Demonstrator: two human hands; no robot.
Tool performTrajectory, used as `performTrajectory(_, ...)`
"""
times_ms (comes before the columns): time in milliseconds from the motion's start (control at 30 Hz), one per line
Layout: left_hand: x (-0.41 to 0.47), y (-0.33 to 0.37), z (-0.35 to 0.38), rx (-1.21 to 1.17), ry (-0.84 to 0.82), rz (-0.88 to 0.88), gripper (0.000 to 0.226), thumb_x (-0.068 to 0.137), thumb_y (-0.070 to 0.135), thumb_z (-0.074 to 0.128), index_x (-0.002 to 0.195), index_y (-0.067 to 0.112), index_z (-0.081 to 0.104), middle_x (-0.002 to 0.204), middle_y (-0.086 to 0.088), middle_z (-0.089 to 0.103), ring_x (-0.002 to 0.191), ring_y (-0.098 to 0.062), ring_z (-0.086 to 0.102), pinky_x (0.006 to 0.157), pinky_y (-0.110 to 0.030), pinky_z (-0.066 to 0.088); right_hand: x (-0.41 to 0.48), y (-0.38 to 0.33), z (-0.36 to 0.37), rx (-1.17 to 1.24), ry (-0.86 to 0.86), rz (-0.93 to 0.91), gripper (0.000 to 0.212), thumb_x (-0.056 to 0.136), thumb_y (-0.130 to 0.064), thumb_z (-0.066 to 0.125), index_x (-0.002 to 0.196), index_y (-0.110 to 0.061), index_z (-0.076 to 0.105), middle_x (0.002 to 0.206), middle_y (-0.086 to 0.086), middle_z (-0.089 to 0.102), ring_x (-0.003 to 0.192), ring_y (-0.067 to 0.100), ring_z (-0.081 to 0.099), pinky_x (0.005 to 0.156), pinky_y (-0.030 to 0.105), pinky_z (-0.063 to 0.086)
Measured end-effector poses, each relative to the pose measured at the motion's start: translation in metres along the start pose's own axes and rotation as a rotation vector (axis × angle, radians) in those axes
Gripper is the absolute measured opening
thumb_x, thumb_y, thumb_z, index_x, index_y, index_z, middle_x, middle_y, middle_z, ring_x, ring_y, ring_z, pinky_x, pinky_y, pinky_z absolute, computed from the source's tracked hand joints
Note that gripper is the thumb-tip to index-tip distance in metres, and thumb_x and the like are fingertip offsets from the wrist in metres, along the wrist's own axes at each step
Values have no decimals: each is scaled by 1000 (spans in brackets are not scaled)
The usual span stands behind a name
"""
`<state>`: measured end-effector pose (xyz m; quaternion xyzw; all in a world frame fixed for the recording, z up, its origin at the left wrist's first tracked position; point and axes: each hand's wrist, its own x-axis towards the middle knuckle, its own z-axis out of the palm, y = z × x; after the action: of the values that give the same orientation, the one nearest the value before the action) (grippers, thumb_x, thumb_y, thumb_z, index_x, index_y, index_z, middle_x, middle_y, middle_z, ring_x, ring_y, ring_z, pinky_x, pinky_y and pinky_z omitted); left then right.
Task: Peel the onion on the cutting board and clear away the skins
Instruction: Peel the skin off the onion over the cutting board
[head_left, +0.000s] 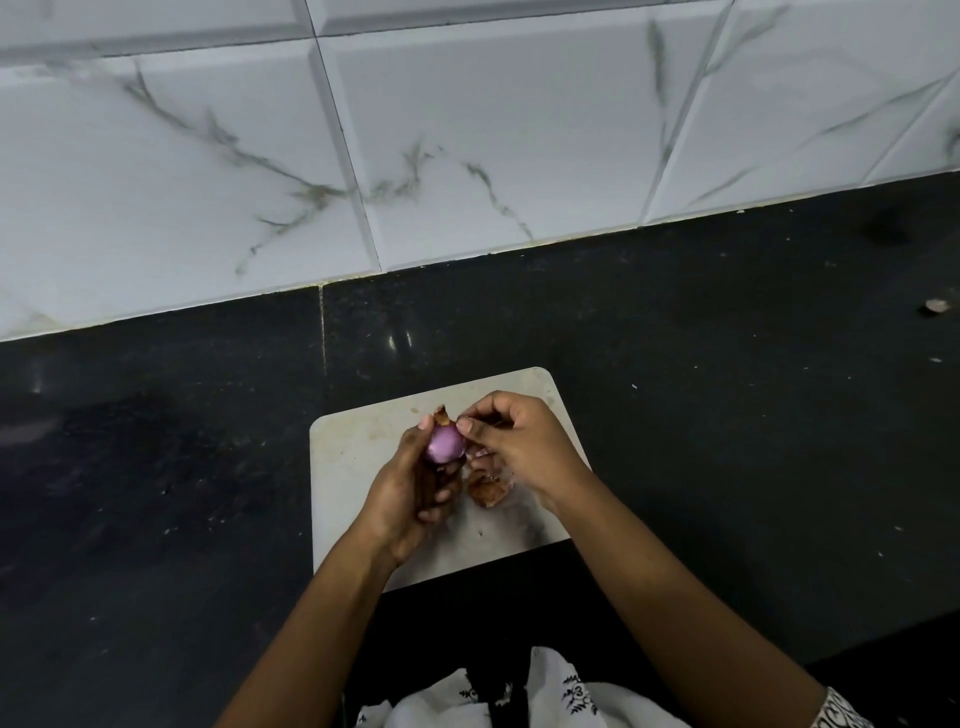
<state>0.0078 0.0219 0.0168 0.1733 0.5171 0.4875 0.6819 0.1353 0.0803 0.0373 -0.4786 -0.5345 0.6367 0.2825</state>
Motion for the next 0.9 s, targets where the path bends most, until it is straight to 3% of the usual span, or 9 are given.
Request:
performTrajectory(100,1,-2,-3,13,11,-34,57,90,60,34,94,9,61,67,-5,56,47,-10,39,34,-15,23,1,-1,0,37,12,9,2,85,-7,65,85,-8,65,77,4,64,67,14,62,59,23,57)
performTrajectory(200,-2,-2,0,141,-6,10,54,91,56,33,102,12,62,79,-8,66,55,-13,59,40,-19,37,1,2,3,-23,48,-8,11,84,-9,66,77,-17,65,78,3,67,72,19,67,69,36,60)
performTrajectory(267,-3,-2,2,196,0,79,44,84,46,46,109,12,59,88,-7,67,61,-10,62,46,-20,44,1,3,6,-7,39,-4,13,85,-8,65,77,-18,65,83,3,68,81,21,69,73,37,60)
performTrajectory(367,-2,-3,1,100,9,113,42,75,43,61,102,11,64,80,-7,67,62,-14,56,44,-20,41,2,2,4,47,38,13,11,87,-5,61,80,-13,65,82,3,66,76,16,67,67,28,59)
performTrajectory(500,5,-8,-6,-65,22,132,69,56,52,81,110,14,63,86,-4,71,62,-12,60,46,-20,43,3,2,-4,60,37,71,8,89,-5,59,85,-9,65,77,2,64,61,6,63,57,22,56)
performTrajectory(567,9,-13,-10,-120,10,129,70,48,53,86,103,14,68,84,-3,71,65,-12,62,51,-20,44,3,2,-5,54,31,75,7,89,-6,59,87,-9,65,76,1,65,58,4,63,55,22,56)
performTrajectory(633,10,-15,-12,-171,2,113,60,51,51,85,96,13,74,83,-5,71,67,-13,62,52,-19,45,1,2,-3,49,50,50,6,90,-11,59,89,-10,65,78,0,65,60,5,64,56,24,55)
performTrajectory(767,9,-16,-11,-237,27,108,52,62,38,72,106,10,67,83,-7,68,62,-10,63,46,-15,49,-2,4,2,-43,29,28,23,81,-32,69,95,-15,63,88,4,69,70,18,66,67,32,57)
performTrajectory(900,8,-16,-12,-277,0,110,37,69,27,69,102,10,69,77,-5,72,59,-10,66,46,-17,52,-3,5,5,3,34,22,13,78,-15,74,84,-16,62,82,8,64,65,16,66,65,33,60)
